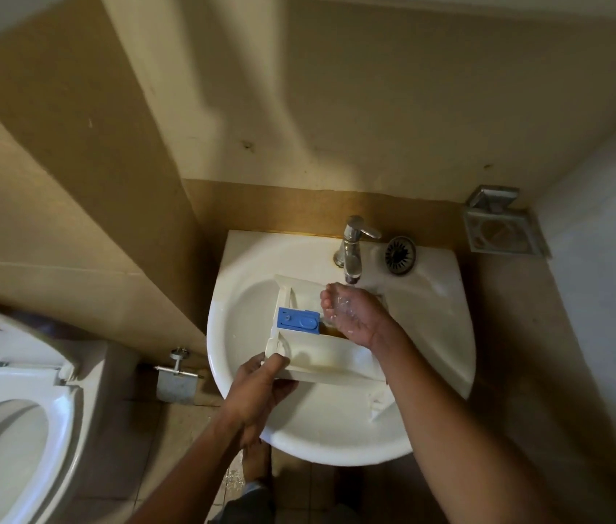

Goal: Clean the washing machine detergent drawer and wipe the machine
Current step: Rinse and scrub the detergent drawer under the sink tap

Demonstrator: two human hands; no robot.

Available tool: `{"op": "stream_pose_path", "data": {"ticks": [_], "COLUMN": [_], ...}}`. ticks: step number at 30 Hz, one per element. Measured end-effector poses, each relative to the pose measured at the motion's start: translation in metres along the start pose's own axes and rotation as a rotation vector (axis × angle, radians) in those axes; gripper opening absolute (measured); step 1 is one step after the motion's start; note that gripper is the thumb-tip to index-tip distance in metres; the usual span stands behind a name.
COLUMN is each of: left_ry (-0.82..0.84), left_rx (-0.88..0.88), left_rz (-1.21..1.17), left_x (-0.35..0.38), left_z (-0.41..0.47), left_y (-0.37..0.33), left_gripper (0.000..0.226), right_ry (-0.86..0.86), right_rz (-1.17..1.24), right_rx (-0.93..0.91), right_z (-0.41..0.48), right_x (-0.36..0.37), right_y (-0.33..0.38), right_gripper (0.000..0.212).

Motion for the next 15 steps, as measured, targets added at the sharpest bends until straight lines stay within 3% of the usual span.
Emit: {"op": "stream_pose_path", "data": {"ticks": [2,4,6,7,10,15], "left_ry": [0.012,0.019,0.024,0.024,0.017,0.002], "left_rx": [-0.005,-0.013,-0.009,-0.006,0.01,0.034], "left_rz": [0.004,0.017,0.026,0.029,0.022,0.012], "left_x": [0.004,0.007,0.009,0.01,0.013,0.017], "left_z": [0.002,0.005,0.006,0.005,0.0,-0.007], "left_y": [-0.003,-0.006,-0.009,-0.01,-0.012,-0.013], "left_gripper": [0.02,0.019,0.02,0.021,0.022,0.019], "right_ry": [-0.067,-0.125,-0.279,-0.384,-0.528,-0.277], "right_rz": [-0.473,-1.102,-1.46,-1.437,-0.974,0.151], "right_rx": [-0.075,-0.134,-0.181,-0.227,-0.191,-0.122], "right_z": [-0.014,-0.025,-0.028,-0.029,-0.017,0.002], "right_x": [0.007,0.014,0.014,0.011,-0.008,-0.013], "right_y": [0.005,0.011,0.02,0.025,0.03,0.007], "right_gripper": [0.017,0.017,0.024,0.026,0.03,0.009]}}
Point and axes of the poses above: each hand's wrist, its own z-axis towards the middle knuckle, its own x-axis out of the palm, y = z × x, the point moved 2 cm from there along z, towards the middle knuckle, and after that the axes turned 1 degree about y, right-handed, at the moved point
